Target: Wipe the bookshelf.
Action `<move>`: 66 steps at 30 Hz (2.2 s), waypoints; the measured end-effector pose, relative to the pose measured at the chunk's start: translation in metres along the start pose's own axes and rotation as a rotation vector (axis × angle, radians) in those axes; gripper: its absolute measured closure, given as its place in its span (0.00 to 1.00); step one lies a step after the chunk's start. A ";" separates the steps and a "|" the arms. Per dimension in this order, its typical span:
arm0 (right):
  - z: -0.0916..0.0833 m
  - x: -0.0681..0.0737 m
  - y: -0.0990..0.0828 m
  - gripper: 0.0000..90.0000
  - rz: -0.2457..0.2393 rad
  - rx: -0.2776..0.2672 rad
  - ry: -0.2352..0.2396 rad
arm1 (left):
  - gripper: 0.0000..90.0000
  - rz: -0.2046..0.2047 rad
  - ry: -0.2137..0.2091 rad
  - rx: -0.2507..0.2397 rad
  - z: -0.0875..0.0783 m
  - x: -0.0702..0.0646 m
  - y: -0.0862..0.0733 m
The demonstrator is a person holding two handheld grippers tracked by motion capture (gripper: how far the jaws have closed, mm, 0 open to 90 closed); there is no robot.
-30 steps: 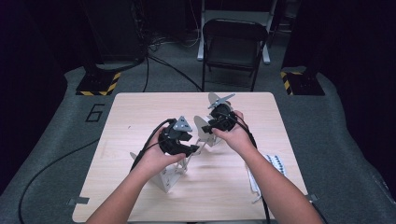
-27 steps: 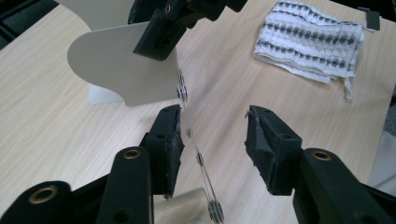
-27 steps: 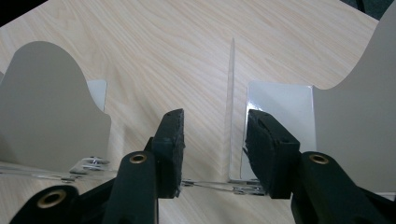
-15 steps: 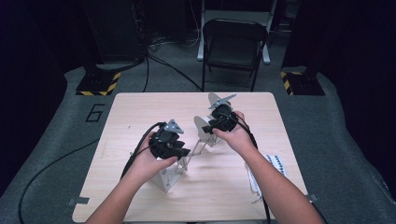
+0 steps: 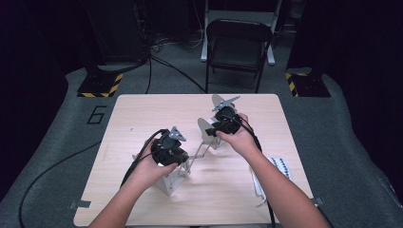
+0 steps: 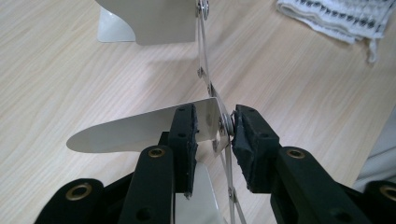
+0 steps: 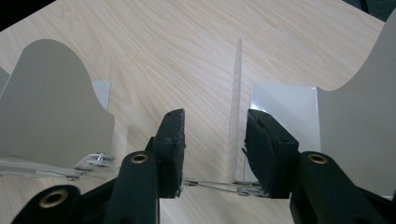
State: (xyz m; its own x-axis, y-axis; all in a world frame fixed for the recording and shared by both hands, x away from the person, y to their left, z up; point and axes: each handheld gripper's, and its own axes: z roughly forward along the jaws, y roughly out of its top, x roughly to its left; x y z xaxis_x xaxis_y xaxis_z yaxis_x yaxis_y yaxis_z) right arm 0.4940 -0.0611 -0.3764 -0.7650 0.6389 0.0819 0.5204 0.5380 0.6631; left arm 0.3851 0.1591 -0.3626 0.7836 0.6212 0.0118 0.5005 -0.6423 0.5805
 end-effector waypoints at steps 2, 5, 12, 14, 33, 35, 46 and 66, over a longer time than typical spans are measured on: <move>-0.001 0.001 0.000 0.64 0.004 0.002 0.007 | 0.77 -0.002 0.000 0.002 0.001 0.002 0.000; -0.002 0.003 -0.001 0.64 0.005 0.003 0.015 | 0.77 -0.006 -0.013 0.018 0.001 0.004 0.000; -0.005 0.004 -0.005 0.66 0.030 -0.001 0.024 | 0.80 0.009 0.013 0.046 0.001 0.012 -0.002; -0.007 0.005 -0.005 0.66 0.029 0.006 0.025 | 0.81 0.011 0.017 0.056 0.001 0.015 -0.002; -0.021 0.031 -0.028 0.59 -0.007 0.025 0.071 | 0.84 0.016 0.105 0.125 0.001 0.041 -0.008; -0.022 0.033 -0.030 0.59 -0.007 0.024 0.069 | 0.84 0.014 0.105 0.119 0.001 0.043 -0.008; -0.028 0.047 -0.041 0.62 -0.058 0.013 0.030 | 0.80 0.030 0.092 0.091 0.003 0.048 -0.008; -0.035 0.048 -0.051 0.82 -0.106 0.024 -0.001 | 0.78 0.055 0.063 0.049 0.003 0.043 -0.011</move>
State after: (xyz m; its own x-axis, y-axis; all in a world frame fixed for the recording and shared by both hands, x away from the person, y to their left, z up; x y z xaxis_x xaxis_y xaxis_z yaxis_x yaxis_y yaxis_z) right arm 0.4175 -0.0774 -0.3807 -0.8158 0.5782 0.0113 0.4455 0.6157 0.6500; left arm 0.4148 0.1918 -0.3709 0.7863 0.6105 0.0947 0.4762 -0.6966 0.5367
